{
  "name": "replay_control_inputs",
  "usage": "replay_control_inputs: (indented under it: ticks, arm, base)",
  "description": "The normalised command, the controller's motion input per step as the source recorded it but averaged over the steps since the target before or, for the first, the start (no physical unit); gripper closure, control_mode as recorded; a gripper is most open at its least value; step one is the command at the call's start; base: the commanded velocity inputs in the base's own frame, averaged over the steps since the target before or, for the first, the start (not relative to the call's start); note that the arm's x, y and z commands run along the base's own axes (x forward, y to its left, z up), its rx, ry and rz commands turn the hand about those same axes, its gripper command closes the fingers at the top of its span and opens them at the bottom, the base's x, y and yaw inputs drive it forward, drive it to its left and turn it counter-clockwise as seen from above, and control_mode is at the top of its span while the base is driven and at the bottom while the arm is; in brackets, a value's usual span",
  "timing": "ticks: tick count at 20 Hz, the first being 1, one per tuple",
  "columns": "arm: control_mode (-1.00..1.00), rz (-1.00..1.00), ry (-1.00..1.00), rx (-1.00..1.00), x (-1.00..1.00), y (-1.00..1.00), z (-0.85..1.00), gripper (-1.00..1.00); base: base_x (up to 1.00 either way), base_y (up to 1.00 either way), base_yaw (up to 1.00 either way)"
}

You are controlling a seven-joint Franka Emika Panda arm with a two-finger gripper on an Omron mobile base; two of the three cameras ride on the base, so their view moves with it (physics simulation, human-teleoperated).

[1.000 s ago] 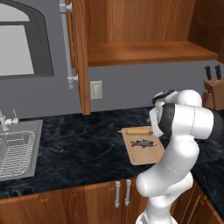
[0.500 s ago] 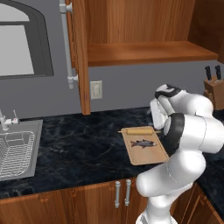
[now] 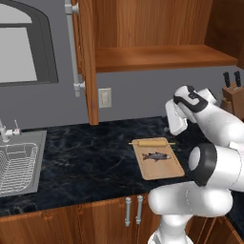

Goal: Open the cabinet, retrieve the rolling pin, and place it next to the meat on the cutting board to prepare for tenderizing.

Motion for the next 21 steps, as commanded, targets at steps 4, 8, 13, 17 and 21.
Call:
replay_control_inputs:
  ticks: [4, 8, 13, 17, 21]
  arm:
    - [-1.0, 0.0, 0.0, 0.0, -0.57, 0.22, 0.48, -1.0]
    - [-1.0, 0.0, 0.0, 0.0, -0.74, 0.25, 0.41, -1.0]
    - [-1.0, 0.0, 0.0, 0.0, -0.83, 0.32, 0.21, -1.0]
    - [-1.0, 0.0, 0.0, 0.0, -0.82, 0.38, 0.1, -1.0]
    - [-1.0, 0.0, 0.0, 0.0, -0.77, 0.35, 0.19, -1.0]
  base:
    - [0.0, 0.0, 0.0]
    - [0.0, 0.0, 0.0]
    - [0.0, 0.0, 0.0]
    - [0.0, 0.0, 0.0]
    - [0.0, 0.0, 0.0]
